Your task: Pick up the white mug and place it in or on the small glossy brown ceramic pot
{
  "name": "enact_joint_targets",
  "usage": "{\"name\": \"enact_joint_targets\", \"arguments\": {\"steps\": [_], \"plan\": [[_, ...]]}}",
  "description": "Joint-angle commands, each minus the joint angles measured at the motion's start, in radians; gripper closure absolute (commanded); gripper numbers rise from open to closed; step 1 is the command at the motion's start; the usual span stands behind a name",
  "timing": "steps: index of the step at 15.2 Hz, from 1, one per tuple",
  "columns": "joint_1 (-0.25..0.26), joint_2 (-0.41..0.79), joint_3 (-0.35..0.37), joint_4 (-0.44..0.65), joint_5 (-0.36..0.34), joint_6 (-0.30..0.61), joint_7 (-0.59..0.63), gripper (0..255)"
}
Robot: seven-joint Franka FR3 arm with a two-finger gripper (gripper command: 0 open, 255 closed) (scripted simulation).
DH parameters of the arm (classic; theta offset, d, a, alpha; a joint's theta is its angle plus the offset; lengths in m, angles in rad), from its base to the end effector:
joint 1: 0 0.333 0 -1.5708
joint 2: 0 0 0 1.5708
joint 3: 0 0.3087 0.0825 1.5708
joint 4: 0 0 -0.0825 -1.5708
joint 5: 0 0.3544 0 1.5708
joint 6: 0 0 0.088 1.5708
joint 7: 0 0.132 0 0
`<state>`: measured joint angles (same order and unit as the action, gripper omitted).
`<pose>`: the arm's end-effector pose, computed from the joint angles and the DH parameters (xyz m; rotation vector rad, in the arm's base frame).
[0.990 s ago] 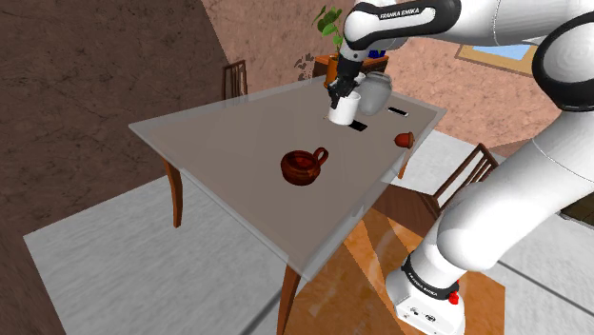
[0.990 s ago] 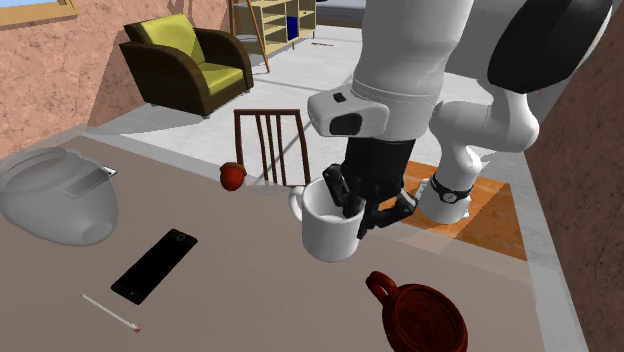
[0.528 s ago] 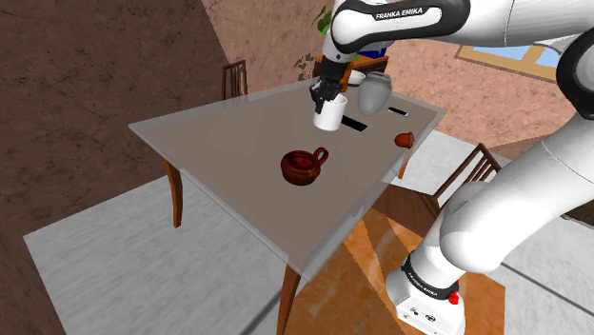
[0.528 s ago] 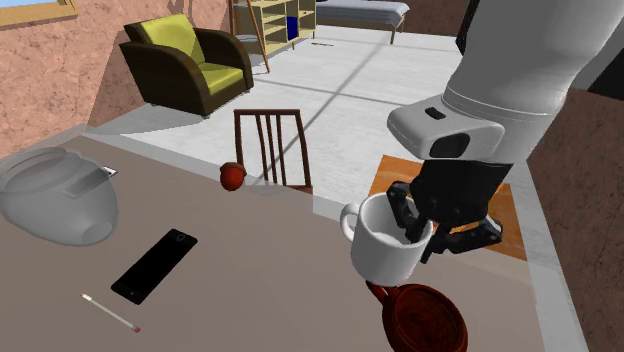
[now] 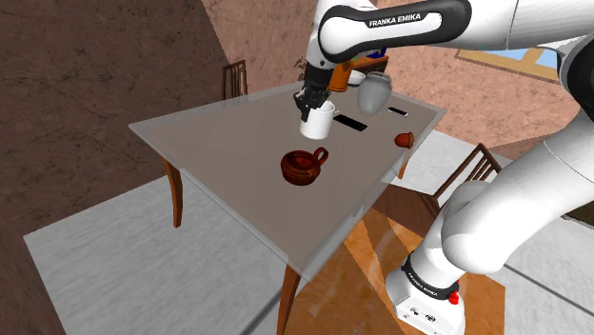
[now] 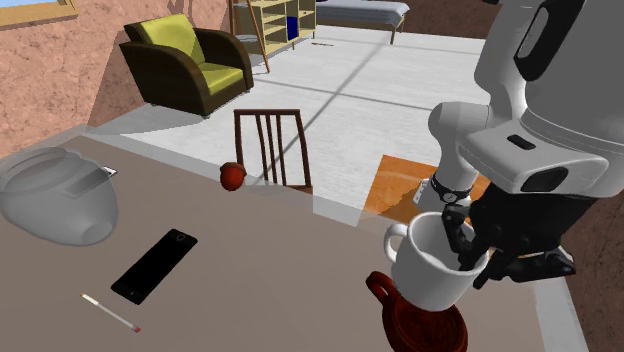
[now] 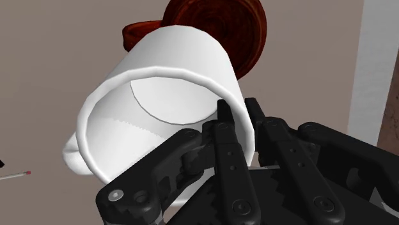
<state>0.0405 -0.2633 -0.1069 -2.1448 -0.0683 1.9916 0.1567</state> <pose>0.4627 -0.0395 0.5005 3.0910 -0.3046 0.1718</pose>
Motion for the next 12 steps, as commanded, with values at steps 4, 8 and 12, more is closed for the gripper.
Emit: {"name": "enact_joint_targets", "arguments": {"steps": [4,8,12], "plan": [[-0.001,0.009,-0.001,-0.058,-0.001,0.068,0.003,255],[-0.001,0.022,-0.003,-0.1,-0.002,0.123,0.004,255],[-0.002,0.039,-0.005,-0.138,-0.002,0.178,0.006,255]]}}
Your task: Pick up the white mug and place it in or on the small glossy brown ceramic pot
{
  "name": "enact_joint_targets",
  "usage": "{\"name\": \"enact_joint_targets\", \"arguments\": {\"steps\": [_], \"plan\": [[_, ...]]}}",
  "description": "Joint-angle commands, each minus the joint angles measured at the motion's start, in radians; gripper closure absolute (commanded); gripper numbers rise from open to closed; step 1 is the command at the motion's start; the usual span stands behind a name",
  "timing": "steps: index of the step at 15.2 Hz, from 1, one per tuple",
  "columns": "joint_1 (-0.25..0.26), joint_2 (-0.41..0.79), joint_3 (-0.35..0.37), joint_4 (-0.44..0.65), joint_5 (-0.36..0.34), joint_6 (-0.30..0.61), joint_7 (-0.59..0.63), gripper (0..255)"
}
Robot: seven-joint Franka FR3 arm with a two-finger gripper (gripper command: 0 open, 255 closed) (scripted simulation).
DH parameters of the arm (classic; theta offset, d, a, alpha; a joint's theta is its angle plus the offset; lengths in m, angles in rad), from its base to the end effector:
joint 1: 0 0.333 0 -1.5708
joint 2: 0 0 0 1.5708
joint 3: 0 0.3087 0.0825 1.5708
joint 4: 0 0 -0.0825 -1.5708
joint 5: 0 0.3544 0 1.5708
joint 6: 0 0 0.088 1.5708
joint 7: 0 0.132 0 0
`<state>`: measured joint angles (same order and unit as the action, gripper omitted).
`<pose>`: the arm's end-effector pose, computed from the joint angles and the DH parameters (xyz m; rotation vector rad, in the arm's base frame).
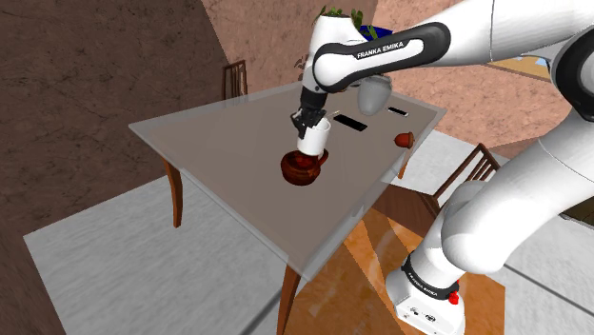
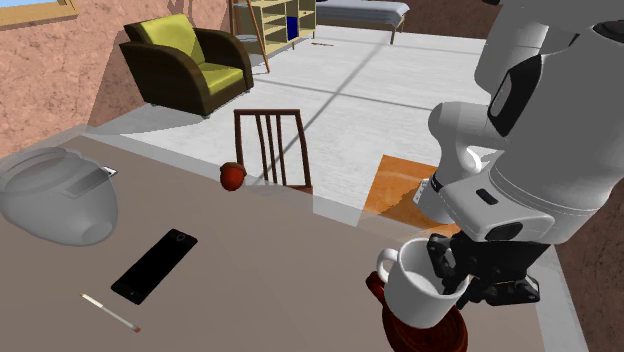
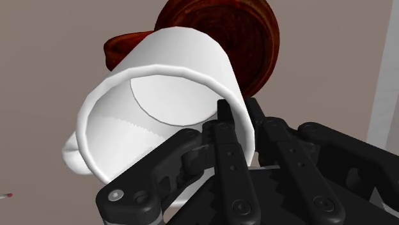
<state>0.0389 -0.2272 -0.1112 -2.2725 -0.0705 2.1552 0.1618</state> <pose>0.4643 -0.0394 0.4416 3.0910 -0.3053 0.1717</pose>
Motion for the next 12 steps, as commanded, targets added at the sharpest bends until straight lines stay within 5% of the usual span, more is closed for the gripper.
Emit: {"name": "enact_joint_targets", "arguments": {"steps": [1,9,10,12], "plan": [[0.0,0.007,-0.001,-0.02,0.0,0.028,0.001,255],[0.0,0.01,-0.001,-0.024,0.0,0.035,0.001,255],[0.0,0.009,-0.001,-0.025,-0.001,0.035,0.001,0],[0.0,0.009,-0.001,-0.025,-0.001,0.035,0.001,0]]}}
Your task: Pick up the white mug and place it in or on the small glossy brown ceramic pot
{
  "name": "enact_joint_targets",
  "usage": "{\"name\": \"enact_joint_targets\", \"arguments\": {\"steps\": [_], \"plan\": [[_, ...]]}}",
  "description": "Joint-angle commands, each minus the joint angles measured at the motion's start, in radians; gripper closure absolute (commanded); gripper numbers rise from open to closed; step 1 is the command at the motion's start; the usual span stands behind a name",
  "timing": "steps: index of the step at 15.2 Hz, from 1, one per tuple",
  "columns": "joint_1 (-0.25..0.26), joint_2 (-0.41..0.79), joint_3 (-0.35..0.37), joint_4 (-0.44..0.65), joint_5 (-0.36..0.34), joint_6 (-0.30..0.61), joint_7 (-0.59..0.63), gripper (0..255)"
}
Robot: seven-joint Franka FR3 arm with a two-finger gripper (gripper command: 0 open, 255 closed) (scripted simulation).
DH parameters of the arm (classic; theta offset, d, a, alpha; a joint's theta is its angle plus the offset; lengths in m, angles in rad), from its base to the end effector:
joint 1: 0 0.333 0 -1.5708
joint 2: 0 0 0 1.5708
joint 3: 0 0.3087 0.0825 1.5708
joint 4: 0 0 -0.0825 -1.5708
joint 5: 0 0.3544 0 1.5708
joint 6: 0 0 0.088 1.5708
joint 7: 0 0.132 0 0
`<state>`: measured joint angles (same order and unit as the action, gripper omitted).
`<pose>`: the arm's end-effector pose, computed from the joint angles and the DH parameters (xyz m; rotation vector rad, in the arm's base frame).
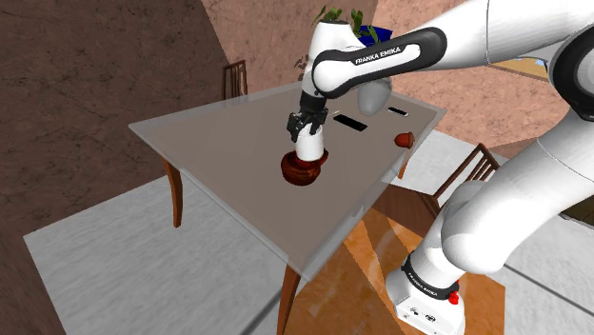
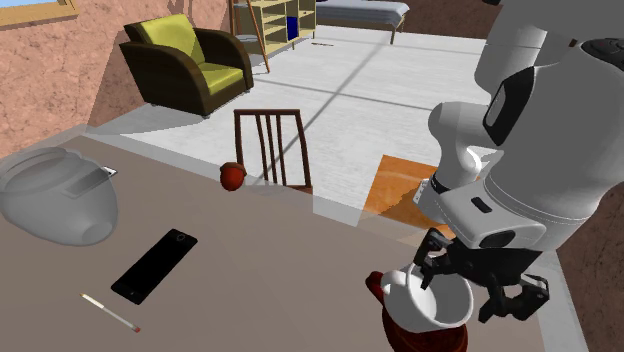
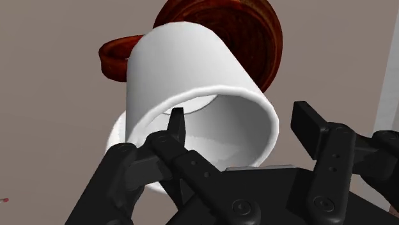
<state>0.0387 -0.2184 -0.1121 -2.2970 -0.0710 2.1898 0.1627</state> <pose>0.4641 -0.0393 0.4300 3.0910 -0.3051 0.1738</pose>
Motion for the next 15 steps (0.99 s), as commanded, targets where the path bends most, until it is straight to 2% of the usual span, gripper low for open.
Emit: {"name": "enact_joint_targets", "arguments": {"steps": [1,3,7,15], "plan": [[0.0,0.0,0.0,0.0,0.0,0.0,0.0,0],[0.0,0.001,0.0,0.001,0.0,0.0,0.0,0],[0.002,-0.052,0.007,0.077,0.0,-0.13,0.002,0],[0.002,-0.052,0.007,0.077,0.0,-0.13,0.002,0]]}}
